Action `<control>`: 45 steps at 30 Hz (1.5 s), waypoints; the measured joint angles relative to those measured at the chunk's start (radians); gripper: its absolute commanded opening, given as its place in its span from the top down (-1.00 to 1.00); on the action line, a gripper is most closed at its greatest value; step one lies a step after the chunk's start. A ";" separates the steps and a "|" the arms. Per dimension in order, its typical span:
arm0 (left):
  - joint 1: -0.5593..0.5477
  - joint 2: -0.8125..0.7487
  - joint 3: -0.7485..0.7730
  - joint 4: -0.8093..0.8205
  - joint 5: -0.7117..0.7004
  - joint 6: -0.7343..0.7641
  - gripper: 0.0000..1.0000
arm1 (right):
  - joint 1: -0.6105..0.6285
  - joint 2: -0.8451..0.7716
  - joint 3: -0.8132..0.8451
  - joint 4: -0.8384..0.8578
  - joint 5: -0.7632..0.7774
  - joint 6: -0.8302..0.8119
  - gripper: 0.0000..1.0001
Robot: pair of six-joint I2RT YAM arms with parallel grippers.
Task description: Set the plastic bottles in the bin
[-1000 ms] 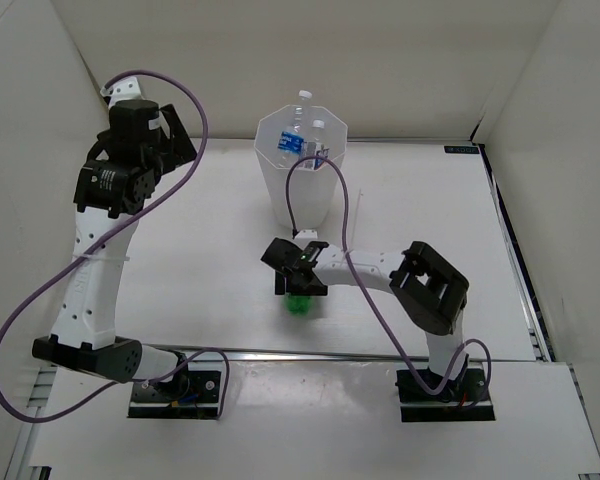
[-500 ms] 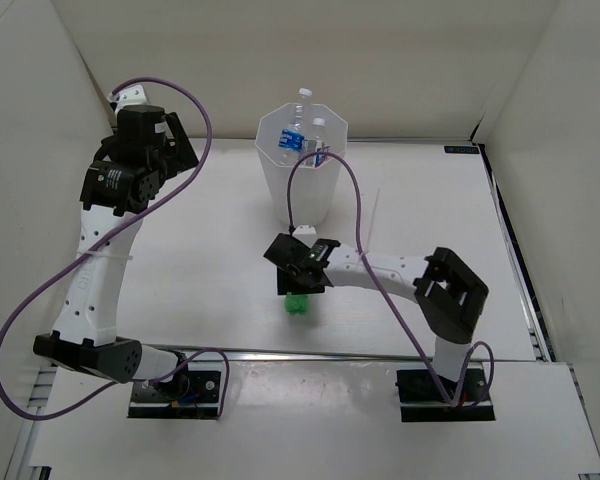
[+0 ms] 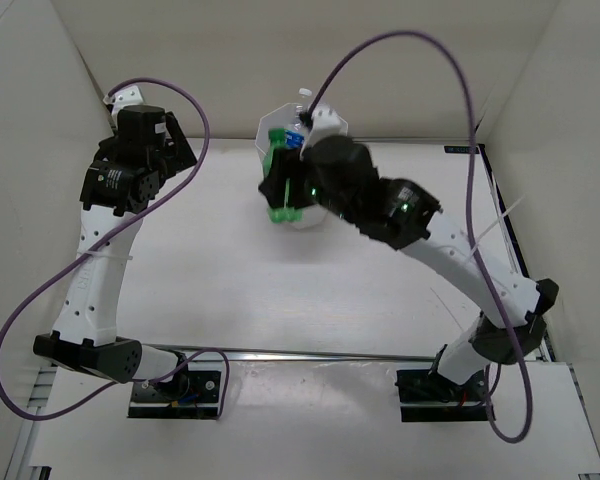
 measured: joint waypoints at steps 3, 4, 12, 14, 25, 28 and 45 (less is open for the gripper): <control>0.000 -0.001 0.000 -0.011 -0.003 -0.011 -1.00 | -0.114 0.103 0.283 0.013 -0.046 -0.065 0.22; 0.000 -0.002 0.000 -0.017 -0.003 -0.014 -1.00 | -0.158 0.152 0.378 0.014 -0.066 -0.084 0.22; 0.000 -0.035 -0.033 -0.048 -0.003 -0.035 -1.00 | -0.401 0.413 0.573 0.127 -0.238 -0.133 0.20; 0.000 -0.040 -0.037 -0.055 -0.003 -0.037 -1.00 | -0.439 0.475 0.573 0.137 -0.289 -0.128 0.24; 0.000 -0.040 -0.061 -0.089 -0.011 -0.034 -1.00 | -0.516 0.612 0.549 0.143 -0.390 -0.128 0.12; 0.000 -0.024 -0.057 -0.089 -0.010 -0.034 -1.00 | -0.518 0.610 0.526 0.159 -0.406 -0.136 -0.83; 0.000 0.013 -0.037 -0.082 0.002 -0.033 -1.00 | -0.554 0.389 0.446 0.132 -0.181 -0.176 -1.00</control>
